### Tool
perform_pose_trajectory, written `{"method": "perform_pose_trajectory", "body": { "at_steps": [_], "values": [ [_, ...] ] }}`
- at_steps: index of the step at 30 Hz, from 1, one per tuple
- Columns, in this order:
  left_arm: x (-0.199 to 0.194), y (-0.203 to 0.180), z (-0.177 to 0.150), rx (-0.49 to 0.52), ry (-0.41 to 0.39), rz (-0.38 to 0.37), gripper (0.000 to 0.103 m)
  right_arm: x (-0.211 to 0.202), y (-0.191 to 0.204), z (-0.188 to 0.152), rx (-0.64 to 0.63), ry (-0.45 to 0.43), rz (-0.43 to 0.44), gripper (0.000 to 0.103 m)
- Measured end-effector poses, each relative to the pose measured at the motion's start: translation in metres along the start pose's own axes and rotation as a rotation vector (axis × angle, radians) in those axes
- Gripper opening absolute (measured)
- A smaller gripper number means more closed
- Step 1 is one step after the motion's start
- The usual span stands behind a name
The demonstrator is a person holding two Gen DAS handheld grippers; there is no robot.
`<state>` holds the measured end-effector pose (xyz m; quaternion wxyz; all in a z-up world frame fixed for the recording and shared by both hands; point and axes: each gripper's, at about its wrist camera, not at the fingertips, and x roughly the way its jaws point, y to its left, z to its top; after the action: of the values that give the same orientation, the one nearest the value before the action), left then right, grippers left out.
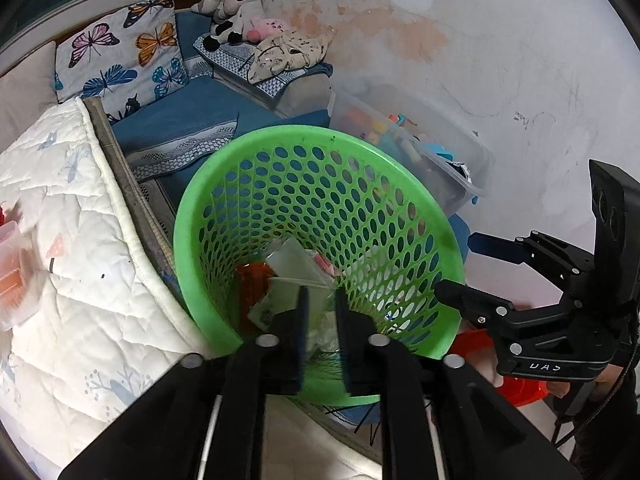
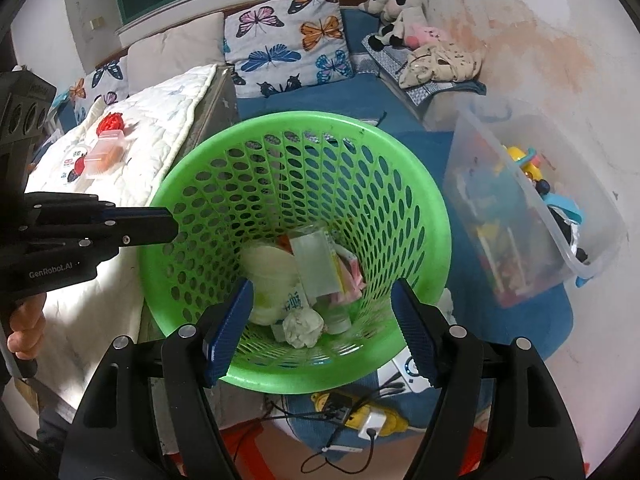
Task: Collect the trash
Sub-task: 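Open the right gripper to drop the bottle in the basket while the left releases the cup there, then bring both grippers back over the bed toward the remaining containers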
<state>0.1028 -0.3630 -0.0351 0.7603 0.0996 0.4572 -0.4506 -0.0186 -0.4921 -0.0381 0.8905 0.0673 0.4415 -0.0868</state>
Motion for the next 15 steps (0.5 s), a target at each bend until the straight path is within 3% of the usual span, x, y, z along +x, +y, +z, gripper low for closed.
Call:
{"method": "perform_pose_trajectory", "body": {
  "at_steps": [5, 10, 12, 14, 15],
  "values": [
    [-0.018, 0.004, -0.007, -0.004, -0.033, 0.006, 0.025, -0.004, 0.008, 0.002, -0.008, -0.013, 0.005, 0.075],
    [-0.041, 0.018, -0.014, -0.025, -0.069, 0.033, 0.026, -0.01, 0.025, 0.007, -0.028, -0.032, 0.025, 0.078],
    [-0.051, 0.025, -0.018, -0.042, -0.083, 0.041, 0.031, -0.012, 0.033, 0.009, -0.04, -0.039, 0.035, 0.078],
    [-0.064, 0.034, -0.025, -0.059, -0.11, 0.068, 0.048, -0.013, 0.043, 0.011, -0.054, -0.047, 0.05, 0.079],
    [-0.069, 0.037, -0.027, -0.062, -0.124, 0.082, 0.048, -0.014, 0.046, 0.012, -0.059, -0.05, 0.056, 0.079]
  ]
}}
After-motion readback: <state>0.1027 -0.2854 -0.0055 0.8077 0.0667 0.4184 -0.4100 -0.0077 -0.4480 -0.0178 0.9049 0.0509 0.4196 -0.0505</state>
